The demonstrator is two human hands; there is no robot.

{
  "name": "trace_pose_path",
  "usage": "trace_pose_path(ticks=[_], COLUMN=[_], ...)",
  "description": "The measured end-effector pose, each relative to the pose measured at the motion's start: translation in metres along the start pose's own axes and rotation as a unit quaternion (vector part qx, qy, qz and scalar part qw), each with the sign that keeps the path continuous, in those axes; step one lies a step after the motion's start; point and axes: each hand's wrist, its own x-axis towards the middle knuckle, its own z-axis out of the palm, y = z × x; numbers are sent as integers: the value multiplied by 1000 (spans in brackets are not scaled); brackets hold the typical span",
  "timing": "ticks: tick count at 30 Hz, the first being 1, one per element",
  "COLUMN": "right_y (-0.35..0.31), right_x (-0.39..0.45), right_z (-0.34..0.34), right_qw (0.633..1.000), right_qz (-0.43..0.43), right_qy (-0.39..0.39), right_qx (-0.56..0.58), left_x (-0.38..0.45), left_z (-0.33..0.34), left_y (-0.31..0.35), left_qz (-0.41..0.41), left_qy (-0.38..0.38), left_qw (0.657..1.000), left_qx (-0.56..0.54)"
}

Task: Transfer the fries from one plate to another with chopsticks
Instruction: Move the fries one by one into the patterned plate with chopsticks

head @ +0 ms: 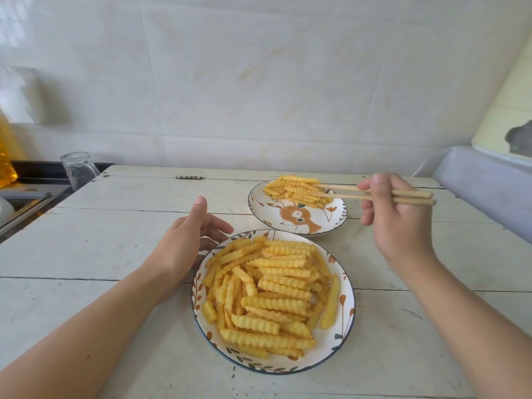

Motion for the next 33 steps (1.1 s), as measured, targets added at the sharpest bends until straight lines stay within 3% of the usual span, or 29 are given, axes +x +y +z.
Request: trace_pose_path(ticks=[5,11,14,18,22,25,29,33], right_y=[8,19,14,-5,-28,-33,-28,-31], right_x=[-3,1,2,14,23,29,35,34], right_z=[17,26,22,9,-13,-21,-28,-39], right_qw=[993,992,998,993,942,903,897,905], right_qz=[-74,-63,-23,47,137,202,267,303], right_qy=[-61,-77,-49,52,131,126,62,66], right_qx=[-65,-78,-35,94,278,358,346,292], left_x=[0,0,0,1,2,2,4,1], left_z=[0,1,1,0,0,-1,-1,-2], left_y=[0,0,0,-1,-2,-3,-2,-1], left_qz=[3,10,10,9,7,0,0,-8], left_qy=[0,-1,2,0,-1,1,-3,-6], left_qw=[1000,1000,1000,1000,1000,1000,1000,1000], left_qx=[5,-6,-2,-2,1,1,4,0])
